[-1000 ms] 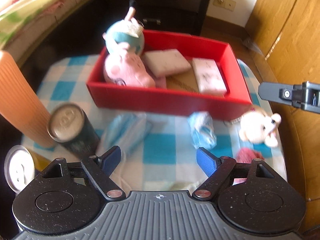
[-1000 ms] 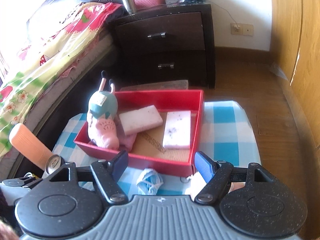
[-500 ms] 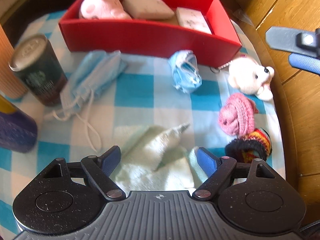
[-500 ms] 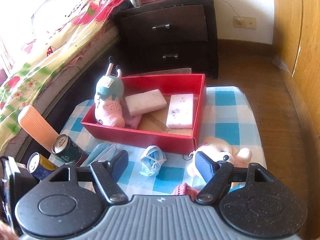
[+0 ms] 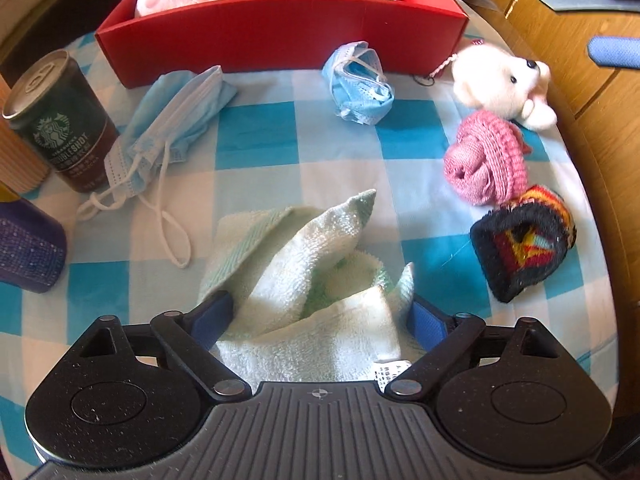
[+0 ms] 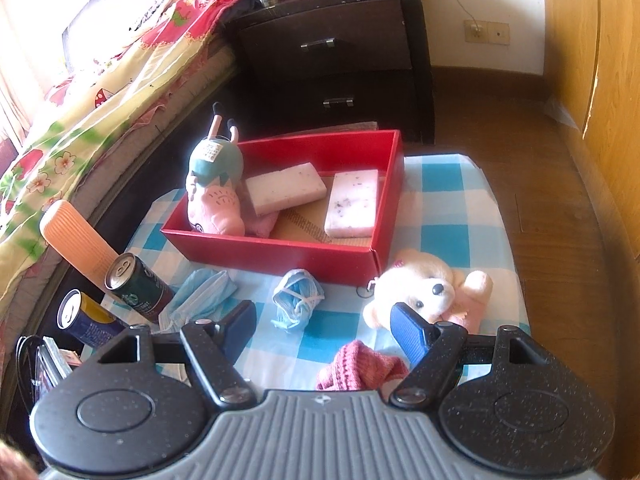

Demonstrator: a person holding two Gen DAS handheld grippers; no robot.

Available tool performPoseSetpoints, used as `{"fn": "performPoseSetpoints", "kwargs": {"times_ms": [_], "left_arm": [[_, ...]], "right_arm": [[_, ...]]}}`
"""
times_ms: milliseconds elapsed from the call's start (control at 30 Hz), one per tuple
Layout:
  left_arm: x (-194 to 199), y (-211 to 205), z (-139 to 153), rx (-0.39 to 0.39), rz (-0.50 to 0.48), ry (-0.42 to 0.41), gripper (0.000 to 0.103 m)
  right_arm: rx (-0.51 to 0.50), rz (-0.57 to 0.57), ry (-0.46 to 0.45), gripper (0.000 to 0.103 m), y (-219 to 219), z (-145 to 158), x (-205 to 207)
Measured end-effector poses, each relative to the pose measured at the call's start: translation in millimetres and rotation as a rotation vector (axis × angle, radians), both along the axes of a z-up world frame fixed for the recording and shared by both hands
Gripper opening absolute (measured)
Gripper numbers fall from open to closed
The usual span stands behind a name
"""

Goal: Organize soft objects
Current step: 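Grasp the pale green towel with the left gripper while the right gripper grasps the striped sock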

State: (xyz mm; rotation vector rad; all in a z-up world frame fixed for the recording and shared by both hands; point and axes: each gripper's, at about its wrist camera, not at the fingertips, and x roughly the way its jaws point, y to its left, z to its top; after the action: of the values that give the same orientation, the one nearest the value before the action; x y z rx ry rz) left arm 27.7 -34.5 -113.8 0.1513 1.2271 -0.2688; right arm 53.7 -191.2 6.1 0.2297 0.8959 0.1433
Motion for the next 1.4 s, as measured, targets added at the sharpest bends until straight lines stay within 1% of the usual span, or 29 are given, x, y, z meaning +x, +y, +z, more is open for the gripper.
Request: {"fn": "performPoseSetpoints", "kwargs": {"times_ms": [33,100,167,200,267,300,367,467,600,667,767,900,1000,1167,1267,1400], "left_arm": [[-2,0,0,0.001,-0.003,-0.009,0.087],[-6,-2,2,-0.004,-0.010,-0.017,0.081],[-11,-4,7,-0.022,-0.035,-0.015,0.063],[-13,-5,9,-0.035,-0.038,-0.010,0.059],[-15,-7,11,-0.043,-0.052,-0.007,0.046],[-15,-8,11,-0.052,-0.058,-0.001,0.042],[-14,-6,12,-0.087,-0.052,0.022,0.032],[-13,-3,15,-0.119,-0.044,0.032,0.025],[-9,-2,21,-0.141,-0.036,0.028,0.024],[-8,0,27,-0.164,-0.029,0.022,0.023],[-6,2,32,-0.195,-0.017,0.018,0.023],[-5,2,32,-0.196,-0.019,0.024,0.023],[-5,2,30,-0.188,-0.018,0.025,0.023],[-6,1,29,-0.168,-0.025,0.024,0.023],[-9,-1,28,-0.161,-0.037,0.028,0.023],[-10,-3,25,-0.153,-0.041,0.037,0.023]], "right_arm": [[-0.001,0.002,-0.001,0.052,-1,0,-1],[-0.009,0.006,0.002,0.052,-2,-1,-3],[-0.018,0.014,0.004,0.052,-3,-3,-5],[-0.026,0.018,0.009,0.052,-4,-4,-7],[-0.041,0.021,0.021,0.053,-5,-8,-9],[-0.045,0.023,0.027,0.053,-6,-10,-10],[-0.053,0.027,0.041,0.053,-8,-14,-13],[-0.073,0.035,0.063,0.053,-9,-20,-17],[-0.087,0.041,0.103,0.053,-12,-30,-23],[-0.096,0.040,0.125,0.059,-13,-36,-25],[-0.106,0.047,0.152,0.060,-12,-45,-27],[-0.120,0.071,0.199,0.060,-8,-59,-27],[-0.138,0.085,0.220,0.060,-4,-67,-25],[-0.131,0.093,0.252,0.061,-2,-76,-26],[-0.150,0.102,0.270,0.061,1,-83,-27],[-0.124,0.094,0.290,0.061,-1,-92,-27]]}}
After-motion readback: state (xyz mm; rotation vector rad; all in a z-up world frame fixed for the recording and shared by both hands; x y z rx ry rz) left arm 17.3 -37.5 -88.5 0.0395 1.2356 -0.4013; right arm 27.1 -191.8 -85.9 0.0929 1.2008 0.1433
